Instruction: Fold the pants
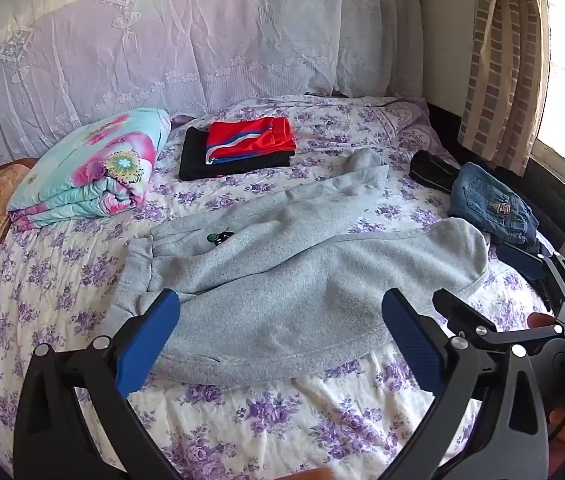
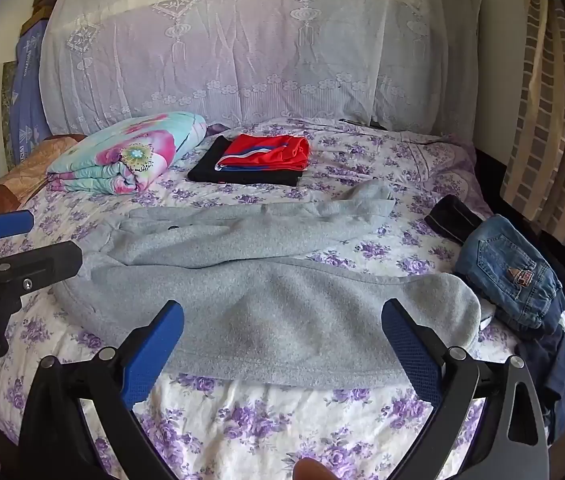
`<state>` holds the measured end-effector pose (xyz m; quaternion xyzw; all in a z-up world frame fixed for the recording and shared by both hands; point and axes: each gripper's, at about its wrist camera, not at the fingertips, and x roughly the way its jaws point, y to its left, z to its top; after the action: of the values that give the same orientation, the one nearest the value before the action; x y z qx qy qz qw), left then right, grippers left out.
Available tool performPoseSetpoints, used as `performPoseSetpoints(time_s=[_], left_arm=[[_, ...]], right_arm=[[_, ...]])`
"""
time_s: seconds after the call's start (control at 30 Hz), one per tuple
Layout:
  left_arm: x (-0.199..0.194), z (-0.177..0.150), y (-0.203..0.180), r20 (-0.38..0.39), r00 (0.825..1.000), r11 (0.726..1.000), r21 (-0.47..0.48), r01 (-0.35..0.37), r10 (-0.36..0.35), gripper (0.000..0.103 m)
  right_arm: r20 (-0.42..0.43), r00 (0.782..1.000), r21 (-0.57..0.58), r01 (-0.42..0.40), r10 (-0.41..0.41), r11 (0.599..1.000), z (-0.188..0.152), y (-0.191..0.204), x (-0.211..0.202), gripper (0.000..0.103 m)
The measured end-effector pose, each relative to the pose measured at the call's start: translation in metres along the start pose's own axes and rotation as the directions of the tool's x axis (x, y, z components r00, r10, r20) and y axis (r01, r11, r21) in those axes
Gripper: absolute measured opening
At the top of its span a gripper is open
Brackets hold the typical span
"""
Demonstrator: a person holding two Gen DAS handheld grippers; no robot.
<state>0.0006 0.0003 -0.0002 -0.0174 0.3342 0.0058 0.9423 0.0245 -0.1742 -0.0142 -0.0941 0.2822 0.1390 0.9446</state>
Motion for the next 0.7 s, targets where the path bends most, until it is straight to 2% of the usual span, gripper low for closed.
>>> performPoseSetpoints(time_s=[0.47, 0.7], left_arm=[[0.002, 0.01, 0.01, -0.007, 1.0, 1.0, -0.007, -0.011, 0.011, 0.099], [0.002, 0.001, 0.007, 0.006, 1.0, 1.0, -0.004, -0.021, 0.021, 0.099]], right_arm=[[0.004, 1.0, -0.005, -0.005, 0.005, 1.0, 0.0, 0.002, -0.001, 0.1], [0.005, 1.0, -0.007, -0.003, 0.003, 1.0, -0.001, 0.003, -0.001, 0.1]])
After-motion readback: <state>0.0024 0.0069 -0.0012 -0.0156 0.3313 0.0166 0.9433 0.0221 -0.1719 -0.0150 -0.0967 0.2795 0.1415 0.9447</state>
